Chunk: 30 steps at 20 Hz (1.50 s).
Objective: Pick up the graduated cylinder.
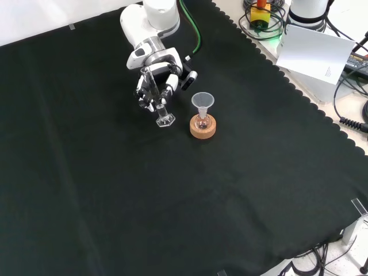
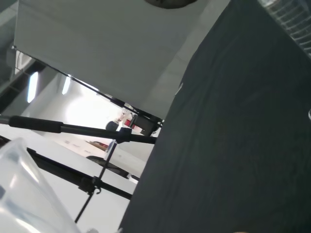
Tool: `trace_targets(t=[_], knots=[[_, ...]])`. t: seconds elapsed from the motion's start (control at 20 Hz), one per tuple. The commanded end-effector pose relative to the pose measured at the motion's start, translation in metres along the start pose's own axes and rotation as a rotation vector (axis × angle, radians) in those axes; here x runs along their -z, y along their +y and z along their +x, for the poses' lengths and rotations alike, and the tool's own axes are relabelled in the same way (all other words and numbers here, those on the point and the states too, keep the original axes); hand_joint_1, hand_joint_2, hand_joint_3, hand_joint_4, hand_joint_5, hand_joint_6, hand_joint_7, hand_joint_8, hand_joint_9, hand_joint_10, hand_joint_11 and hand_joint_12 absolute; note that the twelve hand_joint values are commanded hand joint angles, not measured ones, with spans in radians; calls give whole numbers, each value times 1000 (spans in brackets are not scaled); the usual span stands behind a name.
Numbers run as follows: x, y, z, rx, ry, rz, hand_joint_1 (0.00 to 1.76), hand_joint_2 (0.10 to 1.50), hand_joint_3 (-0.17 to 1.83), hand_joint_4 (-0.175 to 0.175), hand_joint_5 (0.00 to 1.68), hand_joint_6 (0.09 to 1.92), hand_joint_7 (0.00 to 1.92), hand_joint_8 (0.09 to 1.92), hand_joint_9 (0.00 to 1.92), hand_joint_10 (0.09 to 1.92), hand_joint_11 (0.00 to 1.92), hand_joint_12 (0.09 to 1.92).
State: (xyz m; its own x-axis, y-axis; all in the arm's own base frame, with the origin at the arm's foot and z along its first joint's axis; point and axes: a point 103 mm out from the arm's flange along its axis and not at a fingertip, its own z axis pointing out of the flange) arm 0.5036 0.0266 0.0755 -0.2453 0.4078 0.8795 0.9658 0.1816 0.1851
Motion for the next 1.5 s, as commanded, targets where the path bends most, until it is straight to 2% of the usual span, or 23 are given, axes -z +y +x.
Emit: trace_targets(t=[0.05, 0.25, 0.45, 0.6, 1.0, 1.3, 1.5], knots=[[12, 4, 11, 39, -119, 28, 1109, 1199, 2, -156, 822, 1231, 893, 657, 1294, 180, 1173, 871], [17, 6, 18, 76, -229, 75, 1114, 1201, 1, -167, 819, 1235, 889, 688, 1330, 157, 1201, 842], [22, 9, 28, 121, -373, 128, 1125, 1191, -2, -175, 842, 1203, 963, 680, 1408, 110, 1292, 773], [26, 12, 33, 138, -436, 158, 1132, 1179, -3, -175, 868, 1168, 1028, 634, 1461, 87, 1342, 732], [28, 13, 35, 138, -469, 175, 1139, 1166, -3, -175, 893, 1134, 1092, 571, 1500, 87, 1367, 703], [33, 12, 38, 142, -512, 220, 1140, 1164, -4, -175, 897, 1129, 1106, 566, 1509, 87, 1371, 700], [44, 9, 42, 129, -536, 236, 1141, 1164, -4, -175, 898, 1128, 1113, 563, 1514, 87, 1372, 699]])
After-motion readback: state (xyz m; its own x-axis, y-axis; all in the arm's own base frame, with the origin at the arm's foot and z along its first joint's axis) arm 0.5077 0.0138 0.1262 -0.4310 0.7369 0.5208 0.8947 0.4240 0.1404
